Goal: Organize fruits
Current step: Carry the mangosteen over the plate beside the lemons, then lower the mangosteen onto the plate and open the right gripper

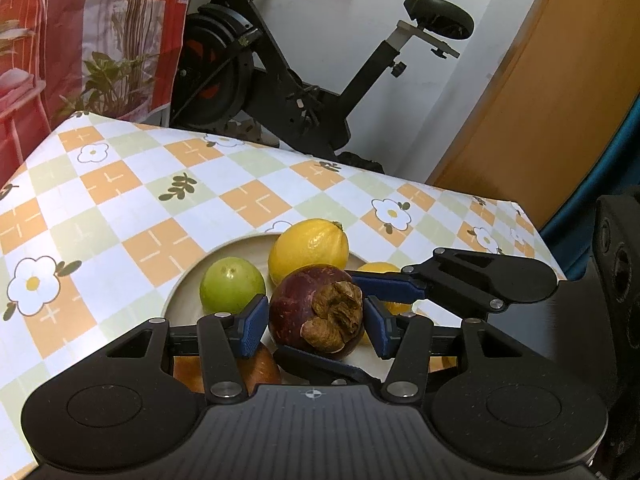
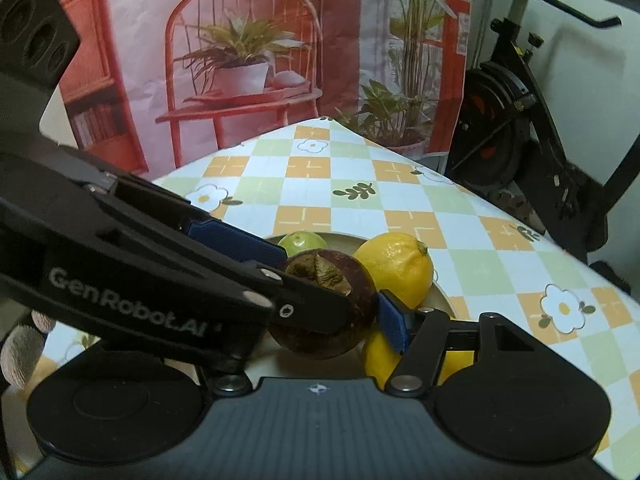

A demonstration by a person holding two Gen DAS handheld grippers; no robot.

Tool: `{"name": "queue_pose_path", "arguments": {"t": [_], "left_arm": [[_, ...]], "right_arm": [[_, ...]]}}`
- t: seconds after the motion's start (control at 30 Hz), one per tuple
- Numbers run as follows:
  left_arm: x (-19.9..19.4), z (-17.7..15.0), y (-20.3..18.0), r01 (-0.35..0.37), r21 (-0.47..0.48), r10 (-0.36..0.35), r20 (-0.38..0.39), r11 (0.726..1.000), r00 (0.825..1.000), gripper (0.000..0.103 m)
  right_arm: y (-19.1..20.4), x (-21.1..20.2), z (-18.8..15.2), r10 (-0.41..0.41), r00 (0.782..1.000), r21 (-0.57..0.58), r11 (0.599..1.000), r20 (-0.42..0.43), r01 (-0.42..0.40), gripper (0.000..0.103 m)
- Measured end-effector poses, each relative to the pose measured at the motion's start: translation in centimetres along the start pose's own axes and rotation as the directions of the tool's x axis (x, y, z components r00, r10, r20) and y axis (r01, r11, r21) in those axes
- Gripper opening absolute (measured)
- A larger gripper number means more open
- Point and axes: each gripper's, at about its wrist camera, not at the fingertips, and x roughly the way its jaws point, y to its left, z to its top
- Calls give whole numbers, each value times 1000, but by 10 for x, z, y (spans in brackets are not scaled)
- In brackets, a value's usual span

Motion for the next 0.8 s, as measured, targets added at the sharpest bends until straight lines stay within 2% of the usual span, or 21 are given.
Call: {"name": "queue_pose_path", "arguments": {"t": [0.33,0.63,0.8], "left_arm": [[2,-1,0,2,5,-2,-25,1000,1000,55],[-1,-2,0,0,-3,0,-14,1000,1000,54],[1,-2,-5,-24,15,24,-10,1000,1000,53]], "right_arm": [[14,5,-5,-48,999,-124,991,-10,47,64],[17,6,-7,-45,999,-141,989,-13,43,64],[16,2,-8,-46,999,-139,989,-2,45,66]]}}
